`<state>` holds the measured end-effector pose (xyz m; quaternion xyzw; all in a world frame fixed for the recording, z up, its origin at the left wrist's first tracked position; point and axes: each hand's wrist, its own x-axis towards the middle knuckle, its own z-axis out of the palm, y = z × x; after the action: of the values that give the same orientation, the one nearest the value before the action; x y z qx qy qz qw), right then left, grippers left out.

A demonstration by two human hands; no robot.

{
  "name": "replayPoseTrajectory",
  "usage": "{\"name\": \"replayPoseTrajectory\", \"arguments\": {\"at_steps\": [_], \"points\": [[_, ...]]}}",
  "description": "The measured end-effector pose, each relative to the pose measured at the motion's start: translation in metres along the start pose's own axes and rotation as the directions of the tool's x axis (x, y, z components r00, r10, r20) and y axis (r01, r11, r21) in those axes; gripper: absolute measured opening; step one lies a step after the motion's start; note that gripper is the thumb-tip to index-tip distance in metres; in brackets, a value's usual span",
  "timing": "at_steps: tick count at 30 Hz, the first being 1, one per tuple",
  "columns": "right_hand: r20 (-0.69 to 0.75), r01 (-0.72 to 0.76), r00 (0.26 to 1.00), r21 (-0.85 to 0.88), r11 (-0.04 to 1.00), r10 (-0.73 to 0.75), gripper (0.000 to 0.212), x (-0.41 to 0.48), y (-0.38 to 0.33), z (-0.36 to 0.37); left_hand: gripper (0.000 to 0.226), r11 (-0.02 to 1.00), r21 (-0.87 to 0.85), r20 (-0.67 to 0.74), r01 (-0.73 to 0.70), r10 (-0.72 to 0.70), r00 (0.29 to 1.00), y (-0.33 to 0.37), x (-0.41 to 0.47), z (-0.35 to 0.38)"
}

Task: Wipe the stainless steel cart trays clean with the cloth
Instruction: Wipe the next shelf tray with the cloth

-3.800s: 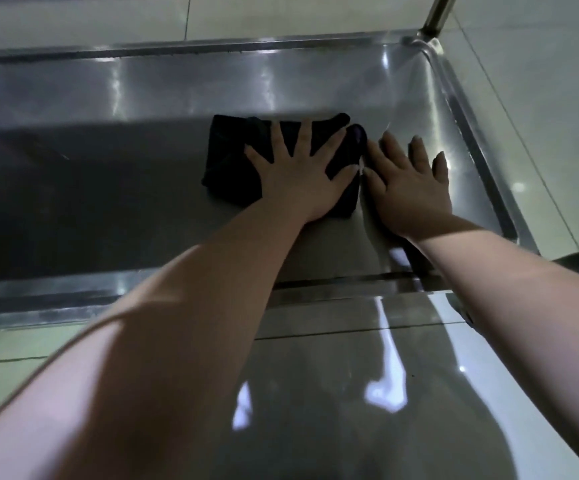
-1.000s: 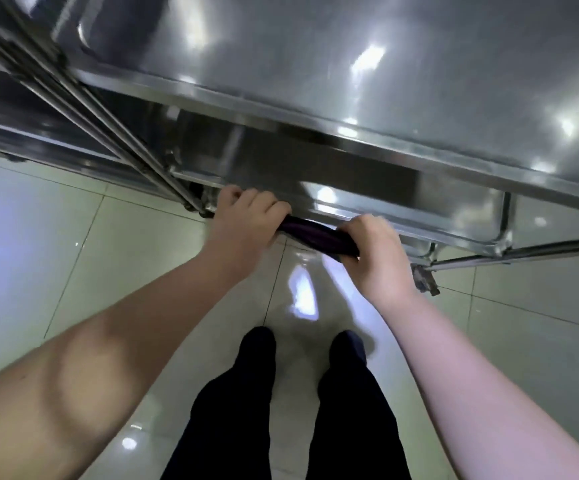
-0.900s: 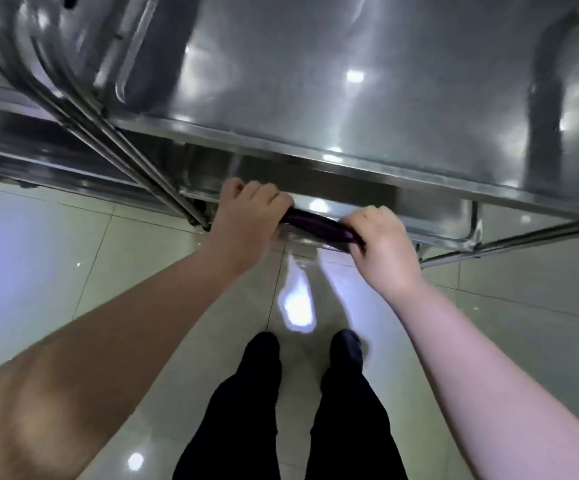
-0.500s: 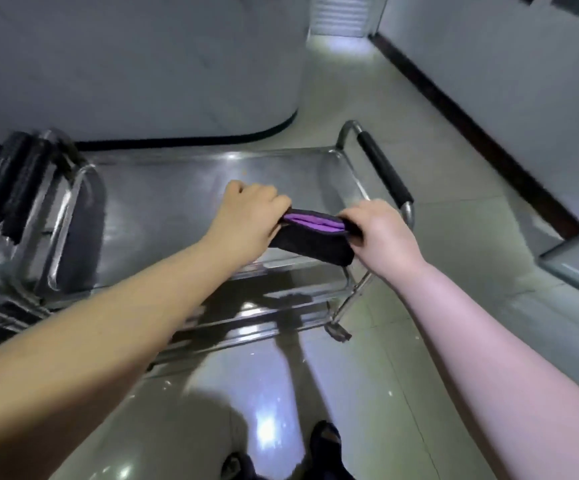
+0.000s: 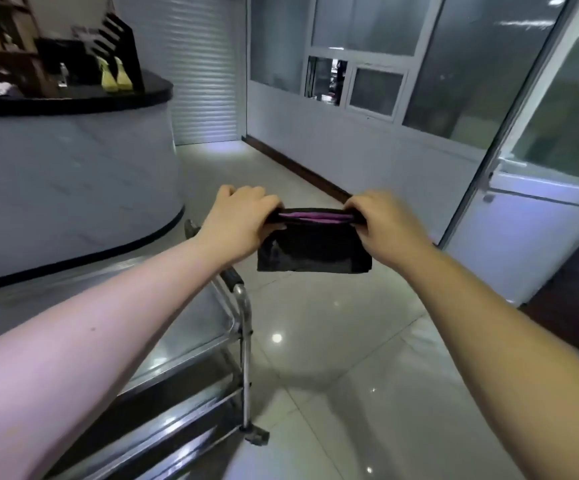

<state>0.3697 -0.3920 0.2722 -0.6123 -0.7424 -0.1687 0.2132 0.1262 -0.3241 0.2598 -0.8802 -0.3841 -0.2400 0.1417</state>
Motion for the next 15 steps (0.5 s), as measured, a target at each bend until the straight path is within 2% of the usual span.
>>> {"name": "replayPoseTrajectory", "arguments": {"at_steps": [3, 9, 15], "points": [[-0.004, -0.039, 0.999, -0.052, 0.998, 0.038, 0.024, -0.012, 0.074, -0.004, 0.026, 0.999, -0.024, 0.004, -0.035, 0.035, 0.999, 0.051, 0.055, 0.034], [0.114, -0.155, 0.979, -0.109, 0.982, 0.168, 0.018, -0.015, 0.185, 0.023, 0.027, 0.998, 0.001, 0.048, -0.069, 0.069, 0.996, 0.119, 0.137, 0.115], [0.192, -0.220, 0.955, -0.057, 0.974, 0.227, 0.014, 0.016, 0.271, 0.086, 0.032, 0.987, 0.066, 0.194, -0.144, 0.129, 0.973, 0.125, 0.202, 0.199]]}}
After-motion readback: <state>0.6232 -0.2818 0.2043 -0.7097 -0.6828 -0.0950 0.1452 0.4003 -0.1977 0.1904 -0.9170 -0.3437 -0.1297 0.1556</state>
